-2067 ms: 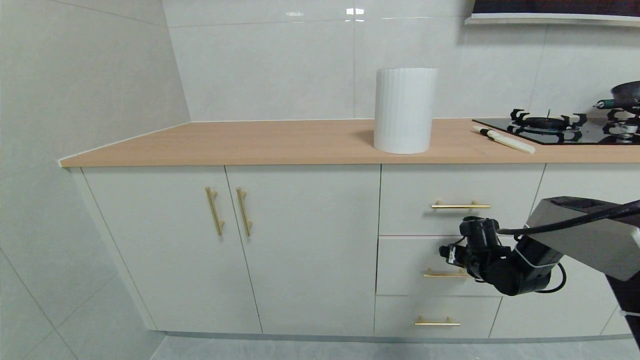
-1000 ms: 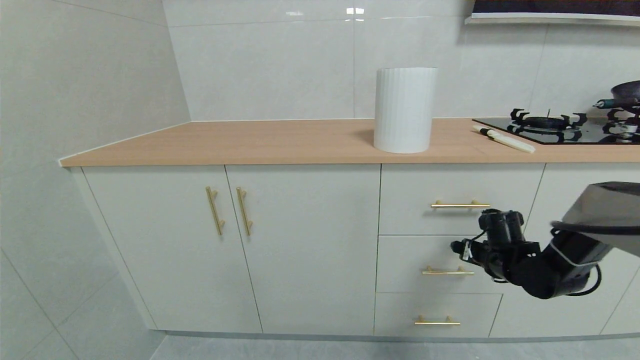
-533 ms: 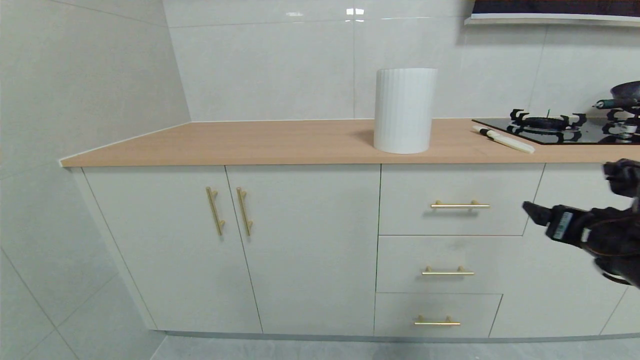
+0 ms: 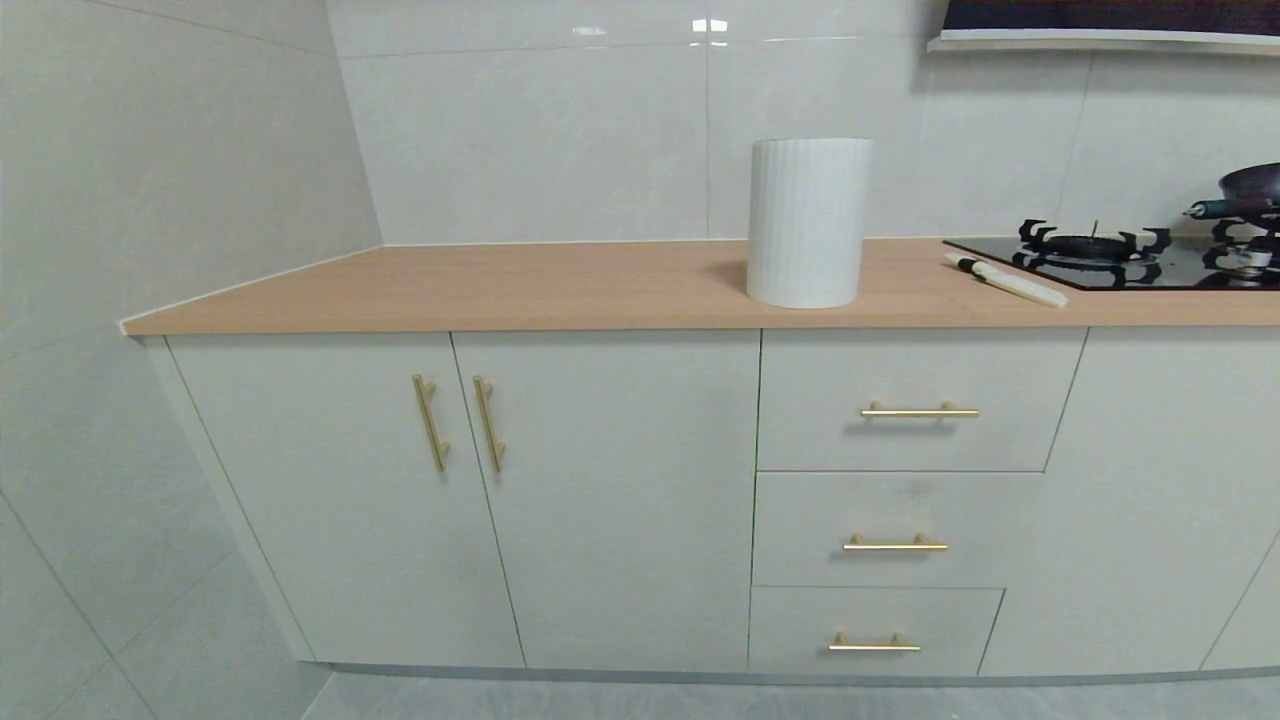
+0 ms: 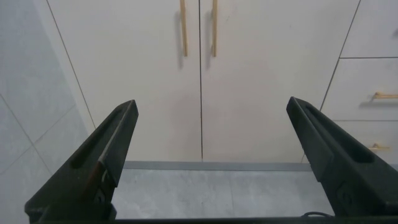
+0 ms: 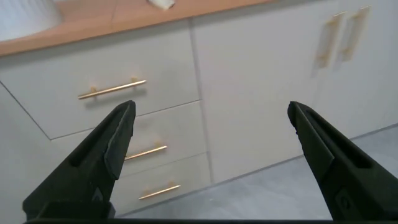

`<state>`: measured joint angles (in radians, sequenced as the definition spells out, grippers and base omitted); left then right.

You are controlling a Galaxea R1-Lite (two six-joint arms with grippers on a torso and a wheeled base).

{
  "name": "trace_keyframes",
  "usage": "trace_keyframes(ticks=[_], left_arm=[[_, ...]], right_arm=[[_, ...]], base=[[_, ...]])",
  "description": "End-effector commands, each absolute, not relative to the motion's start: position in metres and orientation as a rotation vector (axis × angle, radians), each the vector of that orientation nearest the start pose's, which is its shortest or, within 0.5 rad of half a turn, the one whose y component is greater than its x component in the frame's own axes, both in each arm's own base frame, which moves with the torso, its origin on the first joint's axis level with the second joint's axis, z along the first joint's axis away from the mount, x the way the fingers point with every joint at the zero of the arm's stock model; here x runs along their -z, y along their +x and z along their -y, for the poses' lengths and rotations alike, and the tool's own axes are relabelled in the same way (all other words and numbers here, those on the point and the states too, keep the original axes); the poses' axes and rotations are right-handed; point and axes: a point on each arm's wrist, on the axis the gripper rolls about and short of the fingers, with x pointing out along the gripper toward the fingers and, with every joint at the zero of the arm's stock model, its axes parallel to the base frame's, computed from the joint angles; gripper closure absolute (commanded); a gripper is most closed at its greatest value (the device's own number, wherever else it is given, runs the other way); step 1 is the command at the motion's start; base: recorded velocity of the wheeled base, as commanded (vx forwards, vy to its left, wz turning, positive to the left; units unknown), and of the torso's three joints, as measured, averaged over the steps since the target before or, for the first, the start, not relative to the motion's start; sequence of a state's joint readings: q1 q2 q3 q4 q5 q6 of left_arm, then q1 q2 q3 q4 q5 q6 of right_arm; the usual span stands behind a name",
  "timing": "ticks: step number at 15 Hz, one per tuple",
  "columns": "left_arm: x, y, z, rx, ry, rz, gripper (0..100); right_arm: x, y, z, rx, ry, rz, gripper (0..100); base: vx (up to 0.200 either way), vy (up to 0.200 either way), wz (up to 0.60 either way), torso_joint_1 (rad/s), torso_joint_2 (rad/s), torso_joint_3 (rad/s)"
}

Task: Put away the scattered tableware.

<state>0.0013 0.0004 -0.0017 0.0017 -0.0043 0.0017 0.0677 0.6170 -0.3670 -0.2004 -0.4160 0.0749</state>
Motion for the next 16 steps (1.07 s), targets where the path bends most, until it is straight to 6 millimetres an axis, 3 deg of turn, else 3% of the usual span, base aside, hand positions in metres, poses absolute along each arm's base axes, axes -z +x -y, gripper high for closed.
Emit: trace_keyframes(ticks=[1, 4, 7, 10, 15, 16], left_arm=[[-0.076, -0.023, 0.000, 0.003, 0.002, 0.000, 0], [-0.076, -0.023, 0.000, 0.003, 0.002, 0.000, 0], [-0.076, -0.023, 0.000, 0.003, 0.002, 0.000, 0], [-0.076, -0.023, 0.000, 0.003, 0.002, 0.000, 0], [-0.076, -0.023, 0.000, 0.003, 0.002, 0.000, 0], [-0.076, -0.023, 0.000, 0.003, 0.002, 0.000, 0]], right_arm=[[-0.185, -0.016, 0.010, 0.369, 0.069, 0.093, 0], [-0.162, -0.053, 0.011, 0.374, 0.012, 0.159, 0], [-0.152, -0.063, 0.008, 0.343, 0.000, 0.203, 0], [-0.135, -0.051, 0.007, 0.316, -0.009, 0.151, 0], [-0.090, -0.024, 0.000, 0.019, -0.048, 0.133, 0], [-0.088, -0.024, 0.000, -0.003, -0.059, 0.121, 0]], base=[[0.000, 0.000, 0.00, 0.000, 0.00, 0.000], [0.000, 0.000, 0.00, 0.000, 0.00, 0.000], [0.000, 0.000, 0.00, 0.000, 0.00, 0.000], [0.000, 0.000, 0.00, 0.000, 0.00, 0.000], [0.000, 0.000, 0.00, 0.000, 0.00, 0.000], [0.000, 0.000, 0.00, 0.000, 0.00, 0.000]])
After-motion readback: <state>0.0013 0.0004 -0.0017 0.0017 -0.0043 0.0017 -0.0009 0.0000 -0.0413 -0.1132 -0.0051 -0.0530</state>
